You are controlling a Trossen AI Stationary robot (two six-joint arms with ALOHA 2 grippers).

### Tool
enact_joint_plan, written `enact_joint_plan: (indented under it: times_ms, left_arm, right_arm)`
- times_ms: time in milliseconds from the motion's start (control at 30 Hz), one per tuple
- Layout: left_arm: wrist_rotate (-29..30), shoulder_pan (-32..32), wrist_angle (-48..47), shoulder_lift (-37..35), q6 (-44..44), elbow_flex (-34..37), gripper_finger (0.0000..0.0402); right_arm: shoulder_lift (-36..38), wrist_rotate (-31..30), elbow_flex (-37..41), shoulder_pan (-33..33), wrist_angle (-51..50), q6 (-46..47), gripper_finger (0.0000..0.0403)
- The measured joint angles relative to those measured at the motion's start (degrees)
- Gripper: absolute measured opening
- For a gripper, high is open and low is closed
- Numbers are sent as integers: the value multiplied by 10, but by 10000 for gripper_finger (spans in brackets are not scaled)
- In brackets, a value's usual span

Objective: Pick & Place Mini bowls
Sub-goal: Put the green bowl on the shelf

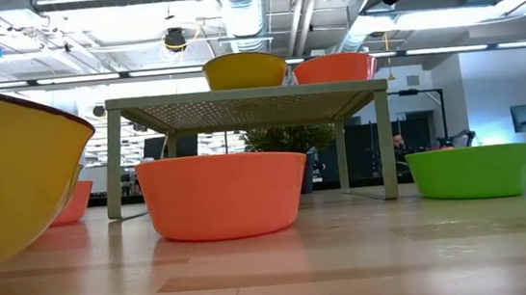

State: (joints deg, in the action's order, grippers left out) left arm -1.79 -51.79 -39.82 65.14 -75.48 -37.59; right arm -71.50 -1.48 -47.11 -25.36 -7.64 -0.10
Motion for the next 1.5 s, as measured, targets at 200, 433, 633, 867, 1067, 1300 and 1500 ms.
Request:
enact_joint_plan:
  times_ms: [200,433,633,867,1067,1300,1500]
  left_arm:
    - [-13,0,4,37,63,9,125]
    - [-26,0,50,87,77,9,132]
    - [-46,0,61,103,77,9,121]
    - [-58,0,60,51,37,9,118]
    - [-28,0,66,17,15,9,118]
    - [-57,0,128,74,15,8,117]
    - [-88,0,129,138,33,8,117]
  right_arm:
    - [0,0,0,13,2,0,108]
    - [0,0,0,23,4,2,108]
    - [0,0,0,30,4,1,108]
    - [0,0,0,30,4,1,108]
    - [0,0,0,30,3,1,108]
    - [0,0,0,30,2,1,108]
    - [0,0,0,30,2,1,108]
